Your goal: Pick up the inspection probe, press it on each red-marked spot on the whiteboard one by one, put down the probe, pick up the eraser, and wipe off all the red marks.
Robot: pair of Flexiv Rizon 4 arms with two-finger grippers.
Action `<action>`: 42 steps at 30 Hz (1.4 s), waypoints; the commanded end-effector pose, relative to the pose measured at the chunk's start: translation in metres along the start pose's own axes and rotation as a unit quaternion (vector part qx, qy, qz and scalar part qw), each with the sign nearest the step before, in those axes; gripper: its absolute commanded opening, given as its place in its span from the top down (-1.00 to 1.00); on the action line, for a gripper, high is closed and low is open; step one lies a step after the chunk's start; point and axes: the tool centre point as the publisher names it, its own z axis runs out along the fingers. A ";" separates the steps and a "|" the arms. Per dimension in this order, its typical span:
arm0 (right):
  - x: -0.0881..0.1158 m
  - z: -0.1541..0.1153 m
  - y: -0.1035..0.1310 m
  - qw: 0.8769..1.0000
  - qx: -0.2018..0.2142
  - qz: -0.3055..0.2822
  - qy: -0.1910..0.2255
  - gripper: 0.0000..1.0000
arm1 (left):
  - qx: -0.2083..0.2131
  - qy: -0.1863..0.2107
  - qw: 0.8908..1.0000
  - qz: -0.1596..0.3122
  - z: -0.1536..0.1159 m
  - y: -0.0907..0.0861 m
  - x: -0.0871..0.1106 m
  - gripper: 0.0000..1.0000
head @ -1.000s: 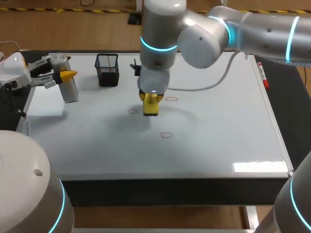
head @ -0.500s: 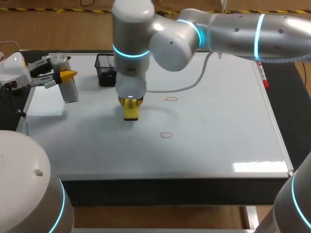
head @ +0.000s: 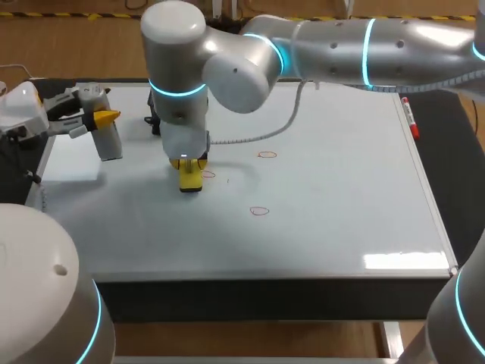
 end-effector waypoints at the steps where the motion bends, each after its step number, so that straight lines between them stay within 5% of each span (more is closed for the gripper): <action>1: -0.004 0.005 -0.002 1.000 -0.002 -0.004 0.016 1.00 | 0.000 0.000 1.000 0.001 0.000 -0.001 0.001 1.00; 13: 0.004 0.015 -0.002 1.000 -0.008 -0.004 0.015 1.00 | 0.000 0.000 1.000 0.001 0.000 -0.001 0.001 1.00; 42: 0.075 0.015 -0.019 0.999 -0.006 0.043 0.024 1.00 | 0.000 0.000 1.000 0.001 0.000 -0.001 0.001 1.00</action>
